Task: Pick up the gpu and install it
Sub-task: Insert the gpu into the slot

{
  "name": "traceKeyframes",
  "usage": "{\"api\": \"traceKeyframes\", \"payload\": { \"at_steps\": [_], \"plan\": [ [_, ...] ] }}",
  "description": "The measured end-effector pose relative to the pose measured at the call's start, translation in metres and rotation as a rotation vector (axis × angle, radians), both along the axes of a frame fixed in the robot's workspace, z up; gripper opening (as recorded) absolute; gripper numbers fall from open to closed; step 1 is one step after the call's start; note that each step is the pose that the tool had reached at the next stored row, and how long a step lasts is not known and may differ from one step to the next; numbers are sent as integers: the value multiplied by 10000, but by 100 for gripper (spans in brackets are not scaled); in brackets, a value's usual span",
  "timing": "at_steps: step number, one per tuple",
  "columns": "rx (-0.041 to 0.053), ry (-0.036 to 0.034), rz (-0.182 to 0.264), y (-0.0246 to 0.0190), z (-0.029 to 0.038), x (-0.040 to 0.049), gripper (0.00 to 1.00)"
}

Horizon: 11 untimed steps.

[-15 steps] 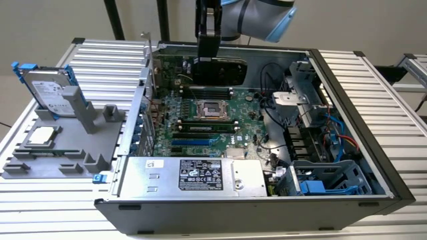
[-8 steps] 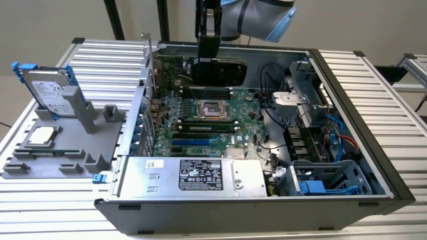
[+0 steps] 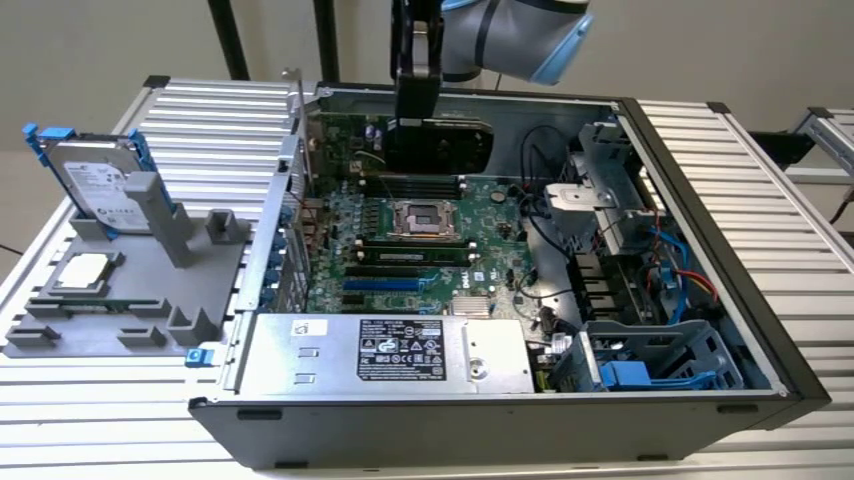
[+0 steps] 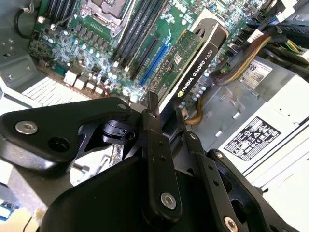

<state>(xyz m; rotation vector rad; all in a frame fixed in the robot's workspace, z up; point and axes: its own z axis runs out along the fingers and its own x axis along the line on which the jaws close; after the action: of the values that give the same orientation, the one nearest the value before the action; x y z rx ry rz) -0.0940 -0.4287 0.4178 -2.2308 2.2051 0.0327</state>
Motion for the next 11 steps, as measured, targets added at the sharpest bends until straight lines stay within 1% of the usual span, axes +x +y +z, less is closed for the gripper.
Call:
{"api": "traceKeyframes", "payload": {
  "at_steps": [1, 11],
  "plan": [
    [1, -1, 0, 0, -9, 0, 0],
    [1, 0, 0, 0, -28, 0, 0]
  ]
}}
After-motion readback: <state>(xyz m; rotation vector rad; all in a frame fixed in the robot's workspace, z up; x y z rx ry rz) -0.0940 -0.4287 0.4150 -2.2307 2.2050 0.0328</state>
